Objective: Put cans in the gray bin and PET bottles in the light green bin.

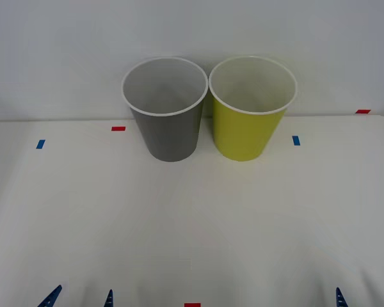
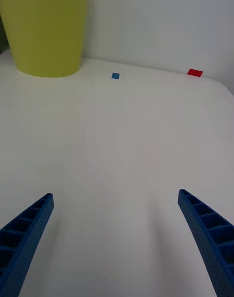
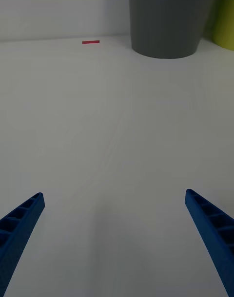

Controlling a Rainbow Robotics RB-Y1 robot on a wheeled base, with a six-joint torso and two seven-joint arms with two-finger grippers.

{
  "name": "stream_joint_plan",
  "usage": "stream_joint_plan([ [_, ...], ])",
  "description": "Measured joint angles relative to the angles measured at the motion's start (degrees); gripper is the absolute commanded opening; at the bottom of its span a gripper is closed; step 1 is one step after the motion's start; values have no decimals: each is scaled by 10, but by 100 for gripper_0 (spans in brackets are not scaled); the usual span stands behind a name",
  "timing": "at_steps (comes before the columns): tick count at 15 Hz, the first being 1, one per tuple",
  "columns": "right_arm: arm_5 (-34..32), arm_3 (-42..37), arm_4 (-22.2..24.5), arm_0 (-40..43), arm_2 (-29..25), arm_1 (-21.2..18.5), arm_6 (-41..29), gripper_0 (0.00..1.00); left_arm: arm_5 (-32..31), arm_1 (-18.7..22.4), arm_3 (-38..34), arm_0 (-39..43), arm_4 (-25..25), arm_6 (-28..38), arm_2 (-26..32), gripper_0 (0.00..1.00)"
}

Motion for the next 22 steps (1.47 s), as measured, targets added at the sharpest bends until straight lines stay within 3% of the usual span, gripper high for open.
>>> stream_joint_plan([
  [22,0,0,0,0,0,0,0,88,0,0,0,0,0,0,0,100],
])
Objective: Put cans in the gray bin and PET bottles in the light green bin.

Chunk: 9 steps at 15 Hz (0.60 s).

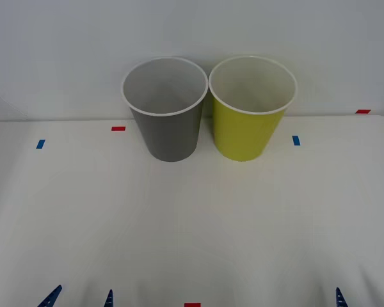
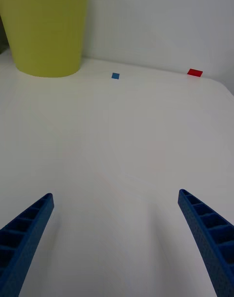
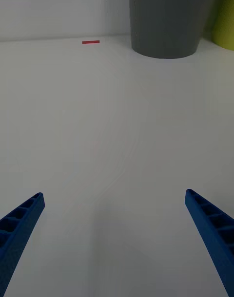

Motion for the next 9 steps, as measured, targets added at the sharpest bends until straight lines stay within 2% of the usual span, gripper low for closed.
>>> stream_joint_plan([
  [9,0,0,0,0,0,0,0,88,0,0,0,0,0,0,0,100],
])
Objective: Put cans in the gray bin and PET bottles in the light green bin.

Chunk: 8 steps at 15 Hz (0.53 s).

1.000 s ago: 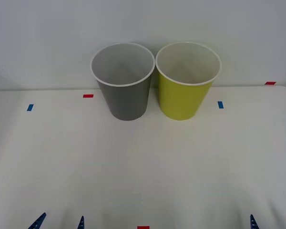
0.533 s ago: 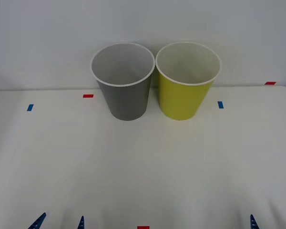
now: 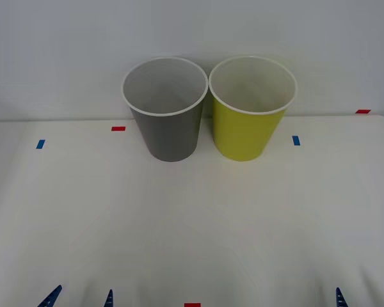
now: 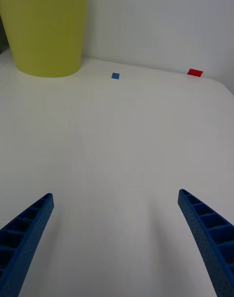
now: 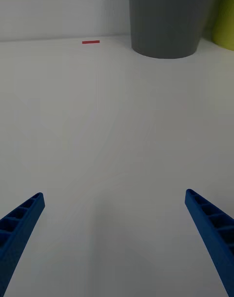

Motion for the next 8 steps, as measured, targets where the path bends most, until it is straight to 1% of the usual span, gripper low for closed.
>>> stream_joint_plan([
  [8,0,0,0,0,0,0,0,88,0,0,0,0,0,0,0,100],
])
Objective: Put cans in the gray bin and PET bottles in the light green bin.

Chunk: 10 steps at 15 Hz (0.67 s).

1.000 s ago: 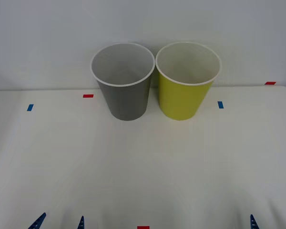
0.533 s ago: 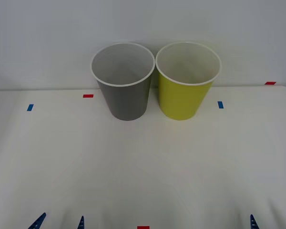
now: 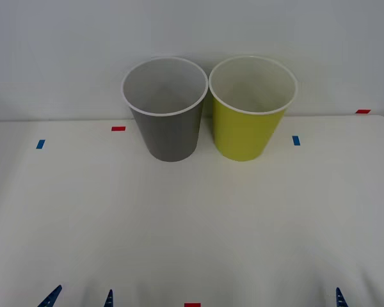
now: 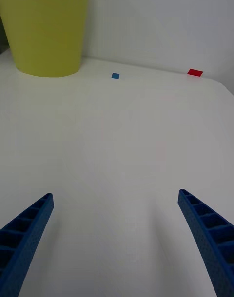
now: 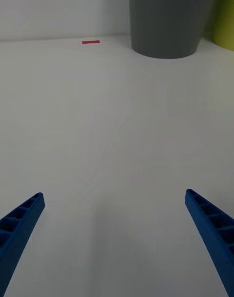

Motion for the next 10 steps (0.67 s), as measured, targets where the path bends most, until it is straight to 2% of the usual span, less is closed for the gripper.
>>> stream_joint_plan([
  [10,0,0,0,0,0,0,0,88,0,0,0,0,0,0,0,100],
])
